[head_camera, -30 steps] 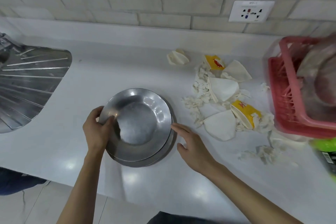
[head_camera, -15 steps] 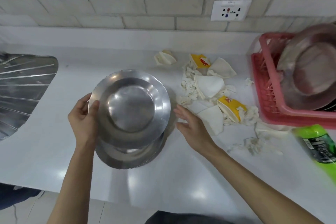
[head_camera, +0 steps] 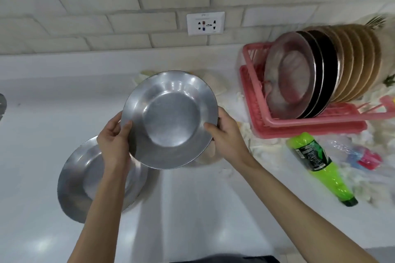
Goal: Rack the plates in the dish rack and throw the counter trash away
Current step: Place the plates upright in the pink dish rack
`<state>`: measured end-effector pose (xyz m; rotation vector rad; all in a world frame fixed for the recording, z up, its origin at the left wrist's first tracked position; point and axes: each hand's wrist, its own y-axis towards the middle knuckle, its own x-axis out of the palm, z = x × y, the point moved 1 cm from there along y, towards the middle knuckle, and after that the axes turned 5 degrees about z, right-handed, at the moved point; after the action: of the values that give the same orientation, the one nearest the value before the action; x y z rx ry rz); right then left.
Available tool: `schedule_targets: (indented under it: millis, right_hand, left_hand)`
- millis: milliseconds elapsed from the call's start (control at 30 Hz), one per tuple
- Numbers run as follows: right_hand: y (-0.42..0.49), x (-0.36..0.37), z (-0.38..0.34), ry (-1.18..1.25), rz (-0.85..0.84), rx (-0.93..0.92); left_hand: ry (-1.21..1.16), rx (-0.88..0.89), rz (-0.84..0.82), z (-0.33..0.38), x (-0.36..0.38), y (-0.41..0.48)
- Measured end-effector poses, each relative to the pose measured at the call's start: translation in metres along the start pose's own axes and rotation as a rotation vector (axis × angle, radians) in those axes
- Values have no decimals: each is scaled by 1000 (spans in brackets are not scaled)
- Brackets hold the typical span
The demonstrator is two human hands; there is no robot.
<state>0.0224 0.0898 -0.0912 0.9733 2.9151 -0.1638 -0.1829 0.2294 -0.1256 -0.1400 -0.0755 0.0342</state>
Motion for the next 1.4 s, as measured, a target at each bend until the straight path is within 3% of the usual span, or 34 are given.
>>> schedule_targets:
  millis: [267, 500, 700, 867, 1000, 1300, 1400]
  right_hand:
    - [6, -71, -43, -315, 117, -215]
    - [25, -144, -111, -617, 181, -394]
    - [39, -181, -153, -864, 246, -510]
    - [48, -194, -173, -1226, 398, -590]
    - [61, -191, -172, -1346, 429, -657]
    - [94, -177, -130, -1476, 286, -655]
    - [103, -173, -112, -1508, 341, -738]
  left_hand:
    - [26, -84, -204, -24, 69, -41]
    - [66, -27, -468, -29, 152, -80]
    - [113, 11, -581, -28, 209, -102]
    - [337, 317, -688, -41, 228, -115]
    - [471, 494, -828, -59, 233, -113]
    - [581, 540, -865, -60, 229, -115]
    - [584, 548, -868, -60, 229, -115]
